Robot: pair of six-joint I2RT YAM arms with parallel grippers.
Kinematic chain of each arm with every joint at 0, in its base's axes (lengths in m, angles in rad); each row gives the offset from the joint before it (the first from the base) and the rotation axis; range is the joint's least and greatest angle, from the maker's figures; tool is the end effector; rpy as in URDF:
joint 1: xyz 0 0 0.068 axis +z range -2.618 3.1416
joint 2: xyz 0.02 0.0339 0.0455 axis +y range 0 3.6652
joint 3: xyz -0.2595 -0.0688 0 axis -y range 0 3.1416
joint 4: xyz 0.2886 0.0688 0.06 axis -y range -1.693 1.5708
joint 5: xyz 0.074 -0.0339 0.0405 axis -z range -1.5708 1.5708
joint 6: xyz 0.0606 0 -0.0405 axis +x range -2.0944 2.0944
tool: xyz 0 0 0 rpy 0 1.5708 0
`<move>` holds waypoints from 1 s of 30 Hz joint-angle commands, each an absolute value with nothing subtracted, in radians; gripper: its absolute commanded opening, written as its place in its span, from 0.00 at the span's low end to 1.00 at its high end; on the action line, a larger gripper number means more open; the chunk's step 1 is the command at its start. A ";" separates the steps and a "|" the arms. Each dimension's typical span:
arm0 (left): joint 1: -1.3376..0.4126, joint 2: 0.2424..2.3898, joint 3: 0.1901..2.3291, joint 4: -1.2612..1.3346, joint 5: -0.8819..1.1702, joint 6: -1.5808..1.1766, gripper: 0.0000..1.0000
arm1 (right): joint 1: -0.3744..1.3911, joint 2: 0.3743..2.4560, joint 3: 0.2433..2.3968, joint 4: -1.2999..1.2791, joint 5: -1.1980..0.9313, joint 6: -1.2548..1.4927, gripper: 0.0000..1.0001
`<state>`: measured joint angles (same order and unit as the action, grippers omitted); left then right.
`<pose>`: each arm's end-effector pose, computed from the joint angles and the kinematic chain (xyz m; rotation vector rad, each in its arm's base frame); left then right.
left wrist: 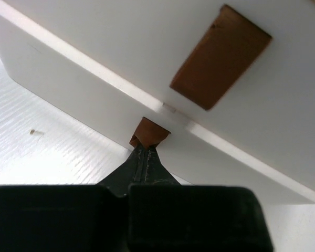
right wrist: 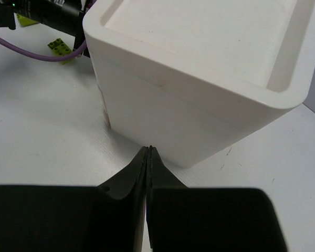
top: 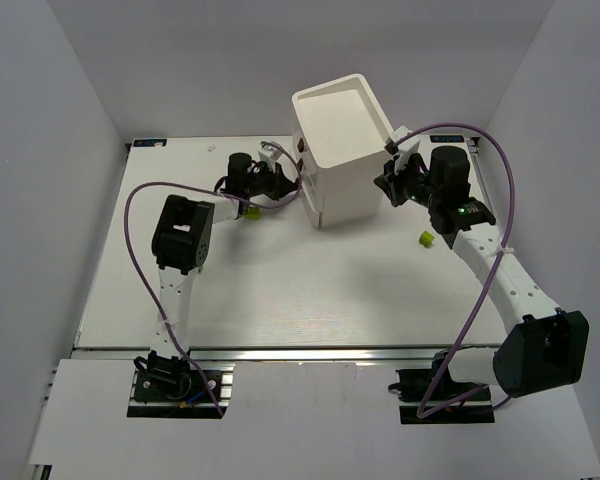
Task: Sort the legos into containers by color
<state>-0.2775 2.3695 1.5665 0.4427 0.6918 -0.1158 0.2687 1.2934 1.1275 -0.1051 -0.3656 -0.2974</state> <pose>0.5303 -0.1913 0.0860 0.6242 1.8511 -0.9262 0.3503 0.1189 0.3396 -0.7526 1.6735 0.3161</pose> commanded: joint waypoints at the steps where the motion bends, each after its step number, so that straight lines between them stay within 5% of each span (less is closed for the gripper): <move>1: -0.253 2.261 1.502 0.413 0.637 -0.071 0.00 | 0.267 1.267 1.135 -0.087 -0.364 -0.308 0.00; 16: -0.196 2.134 1.335 0.359 0.600 -0.008 0.00 | 0.264 1.233 1.091 -0.118 -0.374 -0.354 0.00; 21: -0.196 2.125 1.319 0.361 0.595 -0.017 0.01 | 0.264 1.226 1.089 -0.163 -0.433 -0.414 0.16; 23: -0.196 2.125 1.331 0.351 0.588 -0.023 0.29 | 0.259 1.226 1.092 -0.207 -0.475 -0.448 0.38; 24: -0.196 2.123 1.341 0.345 0.577 -0.041 0.63 | 0.258 1.227 1.097 -0.240 -0.497 -0.518 0.50; 25: -0.196 2.125 1.350 0.336 0.566 -0.047 0.79 | 0.261 1.229 1.103 -0.277 -0.518 -0.561 0.68; 26: -0.196 2.126 1.376 0.313 0.561 -0.061 0.98 | 0.262 1.232 1.112 -0.358 -0.561 -0.604 0.73; 30: -0.196 2.106 1.410 0.273 0.532 -0.089 0.98 | 0.256 1.247 1.089 -0.495 -0.545 -0.758 0.79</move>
<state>-0.1986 2.1860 1.3594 0.3088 0.5568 -0.0612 0.2638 1.2537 1.0954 -0.3458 -0.5053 -0.6018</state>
